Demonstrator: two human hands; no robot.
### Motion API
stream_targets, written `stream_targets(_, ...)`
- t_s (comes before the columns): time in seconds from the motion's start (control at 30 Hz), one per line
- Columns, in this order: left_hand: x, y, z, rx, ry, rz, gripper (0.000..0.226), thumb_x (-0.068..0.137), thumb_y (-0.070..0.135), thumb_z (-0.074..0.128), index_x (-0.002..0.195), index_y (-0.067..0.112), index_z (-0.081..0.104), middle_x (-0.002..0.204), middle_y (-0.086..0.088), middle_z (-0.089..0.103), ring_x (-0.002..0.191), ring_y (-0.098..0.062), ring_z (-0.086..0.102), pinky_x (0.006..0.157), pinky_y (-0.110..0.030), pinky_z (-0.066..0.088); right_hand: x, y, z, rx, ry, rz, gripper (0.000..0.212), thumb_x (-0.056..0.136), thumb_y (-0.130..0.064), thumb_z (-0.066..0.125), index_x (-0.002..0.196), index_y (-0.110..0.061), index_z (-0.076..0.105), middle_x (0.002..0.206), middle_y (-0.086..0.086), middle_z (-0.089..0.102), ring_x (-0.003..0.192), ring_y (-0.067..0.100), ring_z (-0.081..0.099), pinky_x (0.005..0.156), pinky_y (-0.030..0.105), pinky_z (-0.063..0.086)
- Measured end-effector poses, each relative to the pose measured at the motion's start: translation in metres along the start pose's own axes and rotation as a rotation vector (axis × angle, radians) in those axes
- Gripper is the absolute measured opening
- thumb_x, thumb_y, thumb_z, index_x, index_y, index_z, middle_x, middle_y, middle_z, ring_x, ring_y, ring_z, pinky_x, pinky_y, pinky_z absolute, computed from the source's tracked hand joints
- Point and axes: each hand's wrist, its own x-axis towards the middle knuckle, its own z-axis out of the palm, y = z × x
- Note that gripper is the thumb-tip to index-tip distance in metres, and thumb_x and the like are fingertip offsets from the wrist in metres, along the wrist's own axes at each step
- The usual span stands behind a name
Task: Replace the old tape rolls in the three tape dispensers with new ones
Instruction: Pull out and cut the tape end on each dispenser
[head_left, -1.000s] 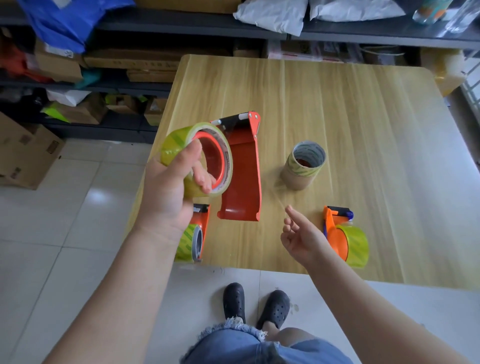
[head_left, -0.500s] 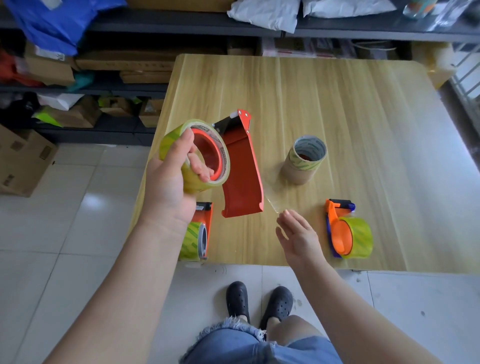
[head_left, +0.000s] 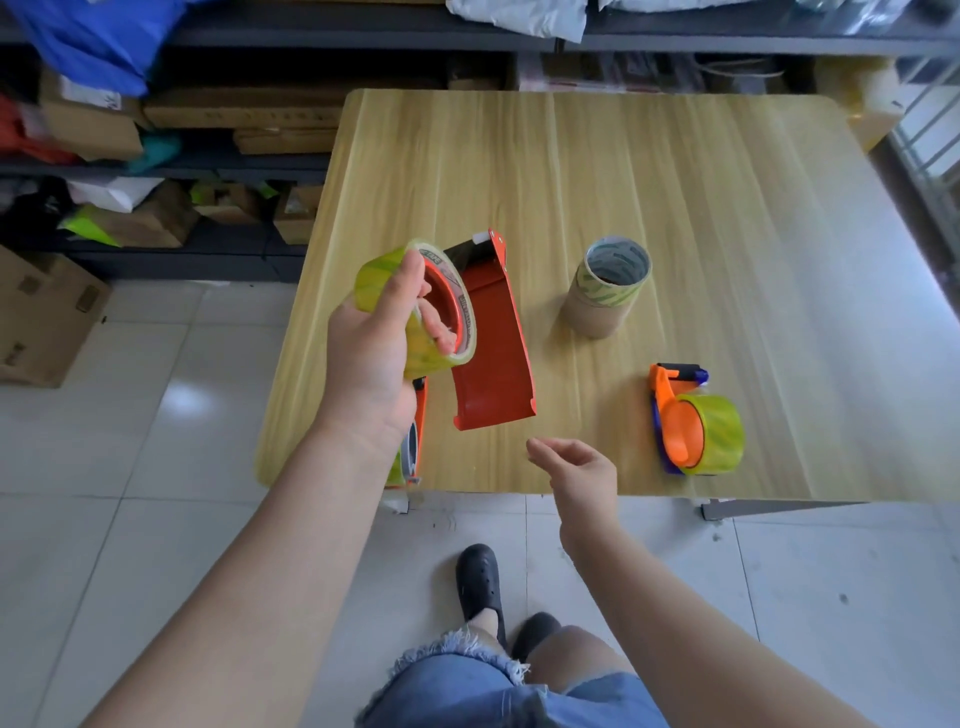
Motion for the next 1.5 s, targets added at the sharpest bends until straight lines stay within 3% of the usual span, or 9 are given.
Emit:
stream_targets(0.33,-0.036,-0.04,0.005,0.099,-0.136,0.017,0.025,0.078,0.021,0.063,0.054,0.021,0.06,0.044,0.003,0.057,0.051,-0.014,0.054,0.07,-0.031,0.047,-0.033,0.039,-0.029,-0.22,-0.179,-0.006,0.009,0.083,-0.005,0.066,0.082,-0.013,0.064,0.065,0.002,0.065,0.066,0.015,0.064,0.068,0.025,0.046)
stream_targets(0.4,-0.045,-0.05,0.003,0.14,-0.137,0.041,0.018,0.076,0.017,0.063,0.059,0.015,0.059,0.043,0.004,0.058,0.051,-0.012,0.055,0.068,-0.023,0.049,-0.04,0.047,-0.035,-0.272,-0.216,-0.013,0.012,0.085,-0.006,0.064,0.091,-0.016,0.064,0.064,-0.001,0.063,0.067,0.015,0.064,0.062,0.022,0.046)
stream_targets(0.47,-0.053,-0.063,0.002,0.234,-0.18,0.073,0.018,0.077,0.015,0.062,0.062,0.009,0.056,0.043,0.006,0.058,0.05,-0.009,0.054,0.069,-0.017,0.048,-0.044,0.052,-0.04,-0.255,-0.224,0.013,0.013,0.085,-0.005,0.062,0.079,-0.015,0.065,0.066,-0.001,0.063,0.061,0.011,0.063,0.058,0.017,0.045)
stream_targets(0.7,-0.059,-0.104,-0.01,0.312,-0.207,0.064,0.044,0.074,0.036,0.066,0.072,-0.006,0.054,0.048,0.003,0.058,0.05,-0.015,0.054,0.066,-0.024,0.047,-0.047,0.064,-0.032,-0.229,-0.256,0.145,0.014,0.082,-0.002,0.061,0.072,-0.012,0.065,0.07,-0.002,0.063,0.049,0.005,0.058,0.051,0.016,0.041)
stream_targets(0.83,-0.058,-0.121,-0.019,0.353,-0.187,0.086,0.038,0.082,0.02,0.067,0.078,-0.016,0.055,0.044,0.005,0.057,0.048,-0.01,0.054,0.066,-0.016,0.046,-0.04,0.073,-0.028,-0.253,-0.237,0.179,0.015,0.083,-0.003,0.061,0.071,-0.011,0.064,0.069,0.0,0.062,0.046,0.004,0.057,0.047,0.01,0.041)
stream_targets(1.03,-0.045,-0.138,-0.03,0.384,-0.217,0.019,0.046,0.072,0.045,0.064,0.075,0.0,0.06,0.047,0.005,0.06,0.051,-0.012,0.056,0.067,-0.017,0.047,-0.031,0.083,-0.014,-0.262,-0.193,0.205,0.016,0.083,-0.002,0.062,0.07,-0.01,0.064,0.067,0.002,0.063,0.051,0.01,0.057,0.044,0.01,0.041)
stream_targets(1.27,-0.019,-0.15,-0.037,0.422,-0.257,-0.056,0.022,0.085,0.013,0.066,0.066,0.009,0.056,0.047,0.007,0.06,0.047,-0.006,0.055,0.059,-0.011,0.045,-0.016,0.084,0.003,-0.261,-0.164,0.214,0.016,0.083,-0.001,0.061,0.071,-0.011,0.064,0.068,0.002,0.063,0.052,0.011,0.057,0.05,0.013,0.043)
stream_targets(1.43,-0.009,-0.16,-0.038,0.465,-0.247,-0.067,0.03,0.085,0.018,0.066,0.058,0.011,0.055,0.046,0.007,0.058,0.046,-0.002,0.055,0.058,-0.008,0.042,-0.009,0.089,0.008,-0.255,-0.129,0.243,0.011,0.082,-0.004,0.064,0.073,-0.01,0.066,0.07,0.002,0.065,0.053,0.011,0.058,0.057,0.021,0.046)
stream_targets(1.5,-0.007,-0.163,-0.039,0.484,-0.24,-0.07,0.032,0.081,0.035,0.067,0.059,0.015,0.057,0.046,0.008,0.06,0.048,-0.003,0.057,0.059,-0.011,0.044,-0.007,0.093,0.009,-0.247,-0.119,0.267,0.01,0.082,-0.006,0.064,0.073,-0.011,0.067,0.071,0.001,0.067,0.056,0.012,0.059,0.065,0.03,0.046)
